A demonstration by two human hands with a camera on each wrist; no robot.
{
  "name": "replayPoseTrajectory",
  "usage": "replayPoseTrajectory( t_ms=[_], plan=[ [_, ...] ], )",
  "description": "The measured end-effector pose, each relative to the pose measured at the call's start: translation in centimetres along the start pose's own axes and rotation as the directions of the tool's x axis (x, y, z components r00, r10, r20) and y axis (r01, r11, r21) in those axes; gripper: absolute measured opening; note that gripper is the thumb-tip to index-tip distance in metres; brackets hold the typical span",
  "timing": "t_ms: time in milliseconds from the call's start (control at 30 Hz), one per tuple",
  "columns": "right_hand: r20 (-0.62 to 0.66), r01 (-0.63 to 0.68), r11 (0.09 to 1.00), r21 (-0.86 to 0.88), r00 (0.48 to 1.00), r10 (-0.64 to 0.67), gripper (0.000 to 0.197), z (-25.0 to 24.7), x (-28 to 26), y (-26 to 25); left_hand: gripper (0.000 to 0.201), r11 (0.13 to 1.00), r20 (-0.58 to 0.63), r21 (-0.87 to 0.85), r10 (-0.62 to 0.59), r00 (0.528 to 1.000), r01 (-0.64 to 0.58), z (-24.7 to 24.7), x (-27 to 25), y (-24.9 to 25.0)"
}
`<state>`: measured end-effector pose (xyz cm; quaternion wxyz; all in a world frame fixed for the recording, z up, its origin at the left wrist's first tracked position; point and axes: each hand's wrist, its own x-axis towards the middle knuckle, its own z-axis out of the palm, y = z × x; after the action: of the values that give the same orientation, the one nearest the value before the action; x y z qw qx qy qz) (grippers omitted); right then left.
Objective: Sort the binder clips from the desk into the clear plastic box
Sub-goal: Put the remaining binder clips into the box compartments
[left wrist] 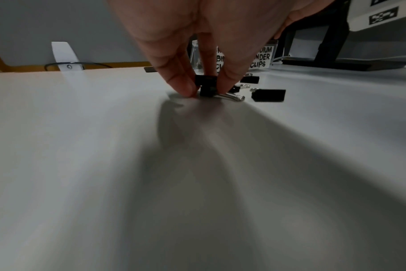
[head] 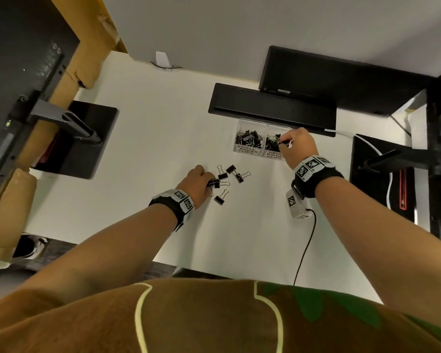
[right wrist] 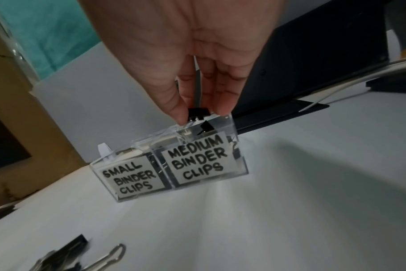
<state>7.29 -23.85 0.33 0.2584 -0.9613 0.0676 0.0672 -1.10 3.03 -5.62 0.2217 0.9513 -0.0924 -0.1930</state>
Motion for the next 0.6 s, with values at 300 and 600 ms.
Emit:
replayPoseTrajectory(
  t_ms=[300, 600],
  plan=[
    [0.228, 0.176, 0.984, -0.014, 0.959, -0.168, 0.021, 4.8, -4.4, -3.0, 0.034, 0.997, 0.07, 0.077, -0.029, 0.997, 0.023, -0.5, 0.2, 0.5],
    [0.398, 0.175, 0.972, -0.158, 0.912, -0.1, 0.043, 8.8, -5.3, -4.1, 0.022, 1.0, 0.062, 0.006, -0.019, 0.998, 0.019, -0.5, 0.1, 0.6]
  ],
)
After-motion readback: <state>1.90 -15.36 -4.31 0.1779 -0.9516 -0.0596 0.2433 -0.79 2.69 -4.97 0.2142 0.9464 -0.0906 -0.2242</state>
